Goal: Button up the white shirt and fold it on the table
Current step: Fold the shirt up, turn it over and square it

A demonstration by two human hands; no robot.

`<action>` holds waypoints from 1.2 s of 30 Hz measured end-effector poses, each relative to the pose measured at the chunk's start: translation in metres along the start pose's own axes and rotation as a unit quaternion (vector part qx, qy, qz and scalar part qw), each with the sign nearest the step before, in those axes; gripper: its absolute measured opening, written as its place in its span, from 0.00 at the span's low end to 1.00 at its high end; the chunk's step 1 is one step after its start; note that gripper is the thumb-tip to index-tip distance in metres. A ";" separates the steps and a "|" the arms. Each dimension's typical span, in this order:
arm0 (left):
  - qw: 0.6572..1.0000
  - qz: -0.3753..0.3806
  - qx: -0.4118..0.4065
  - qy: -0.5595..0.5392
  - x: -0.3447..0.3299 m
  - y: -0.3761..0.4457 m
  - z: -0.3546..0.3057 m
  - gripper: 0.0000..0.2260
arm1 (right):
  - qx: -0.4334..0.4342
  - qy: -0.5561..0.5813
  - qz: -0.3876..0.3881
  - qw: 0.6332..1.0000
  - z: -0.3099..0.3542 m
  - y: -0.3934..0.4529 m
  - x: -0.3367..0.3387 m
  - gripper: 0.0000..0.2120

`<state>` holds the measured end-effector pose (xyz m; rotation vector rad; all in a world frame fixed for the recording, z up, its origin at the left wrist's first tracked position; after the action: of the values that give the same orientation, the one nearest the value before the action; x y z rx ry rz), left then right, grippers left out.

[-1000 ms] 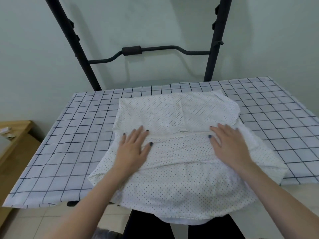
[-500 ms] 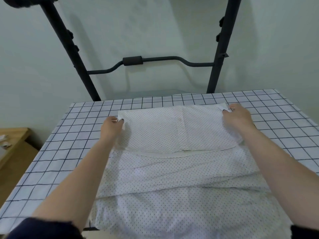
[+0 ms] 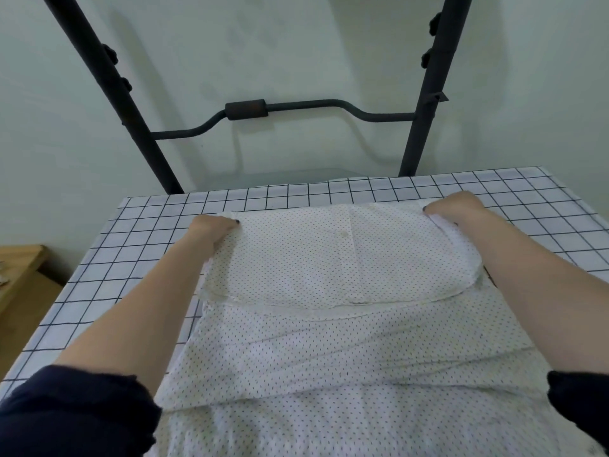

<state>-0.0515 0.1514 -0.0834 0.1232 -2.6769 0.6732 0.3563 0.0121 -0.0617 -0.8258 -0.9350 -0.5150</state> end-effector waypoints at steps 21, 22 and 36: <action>0.981 -0.028 -0.081 -0.172 0.037 -0.016 -0.106 0.06 | 0.099 0.163 -0.188 0.964 0.048 0.001 0.089 0.17; 0.974 -0.003 -0.078 -0.215 0.037 -0.023 -0.105 0.04 | 0.098 0.162 -0.188 0.964 0.044 0.000 0.091 0.16; 0.928 0.083 -0.076 -0.356 0.071 -0.104 0.039 0.23 | 0.173 0.375 -0.110 0.904 -0.067 -0.142 0.026 0.09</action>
<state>-0.1125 0.0421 -0.0426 0.1172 -3.4615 0.5346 0.3034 -0.1271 -0.0061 -0.1517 -0.3749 -0.7634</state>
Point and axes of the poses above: each hand's wrist, its own y-axis towards the middle knuckle, its own x-axis out of the back of the hand, z = x × y, the point moved 3 cm from there along y, towards the middle knuckle, and after that the axes turned 11 degrees about -y, right-handed, at the moved point
